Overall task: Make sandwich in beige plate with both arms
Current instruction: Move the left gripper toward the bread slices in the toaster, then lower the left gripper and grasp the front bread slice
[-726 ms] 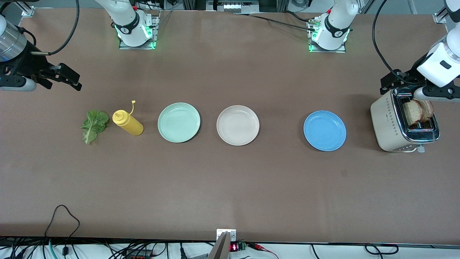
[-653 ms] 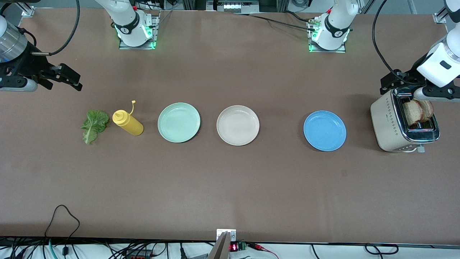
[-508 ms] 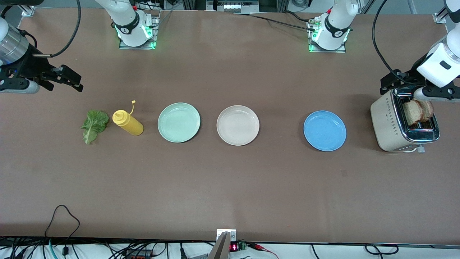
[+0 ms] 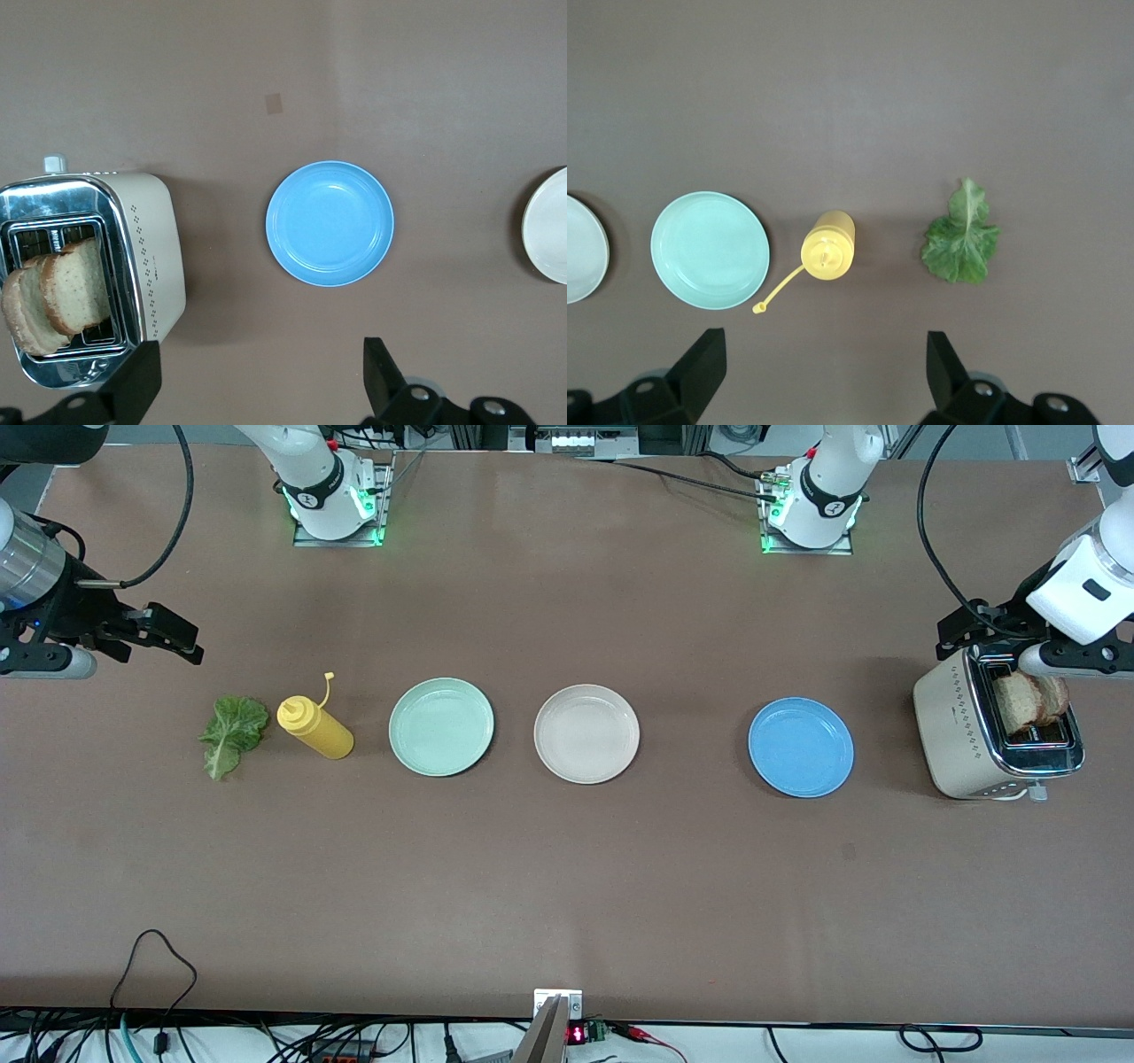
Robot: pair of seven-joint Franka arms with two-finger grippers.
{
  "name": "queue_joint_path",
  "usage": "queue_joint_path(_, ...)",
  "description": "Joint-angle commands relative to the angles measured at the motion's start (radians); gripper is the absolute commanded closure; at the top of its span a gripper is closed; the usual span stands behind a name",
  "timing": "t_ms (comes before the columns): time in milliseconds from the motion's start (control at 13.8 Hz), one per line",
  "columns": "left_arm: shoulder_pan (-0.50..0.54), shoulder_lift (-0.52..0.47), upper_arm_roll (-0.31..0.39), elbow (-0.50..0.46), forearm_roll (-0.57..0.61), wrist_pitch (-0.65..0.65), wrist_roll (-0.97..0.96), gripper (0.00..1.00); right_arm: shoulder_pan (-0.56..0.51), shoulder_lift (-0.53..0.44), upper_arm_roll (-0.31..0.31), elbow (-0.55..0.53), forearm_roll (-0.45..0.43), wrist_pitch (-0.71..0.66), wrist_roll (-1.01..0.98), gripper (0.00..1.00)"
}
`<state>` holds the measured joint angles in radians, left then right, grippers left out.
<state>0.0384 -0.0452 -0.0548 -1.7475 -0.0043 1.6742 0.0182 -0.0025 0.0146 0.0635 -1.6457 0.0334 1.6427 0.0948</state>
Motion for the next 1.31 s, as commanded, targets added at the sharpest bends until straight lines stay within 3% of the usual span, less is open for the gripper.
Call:
queue_joint_path(0,0.001,0.025,-0.002,0.037,0.015,-0.040,-0.017,0.00,-0.016,0.007,0.007,0.024,0.016,-0.043,-0.023,0.00)
queue_joint_path(290,0.020,0.089,0.010,0.039,0.014,-0.042,-0.020,0.00,-0.014,0.002,0.007,0.018,0.003,-0.054,-0.018,0.00)
queue_joint_path(508,0.092,0.169,0.012,0.100,0.042,-0.059,0.000,0.00,-0.014,-0.002,0.007,0.007,0.002,-0.038,-0.020,0.00)
queue_joint_path(726,0.107,0.221,0.010,0.095,0.257,-0.030,0.042,0.00,-0.014,-0.005,0.007,0.004,0.002,-0.034,-0.035,0.00)
queue_joint_path(798,0.153,0.237,0.010,0.091,0.268,0.004,0.045,0.00,-0.014,-0.005,0.007,0.004,0.002,-0.035,-0.035,0.00)
queue_joint_path(1016,0.244,0.265,0.001,0.063,0.245,0.093,0.173,0.00,-0.014,-0.005,0.007,0.004,0.003,-0.035,-0.035,0.00)
queue_joint_path(1234,0.308,0.283,0.001,0.025,0.099,0.130,0.280,0.00,-0.014,-0.005,0.007,0.004,0.003,-0.037,-0.035,0.00)
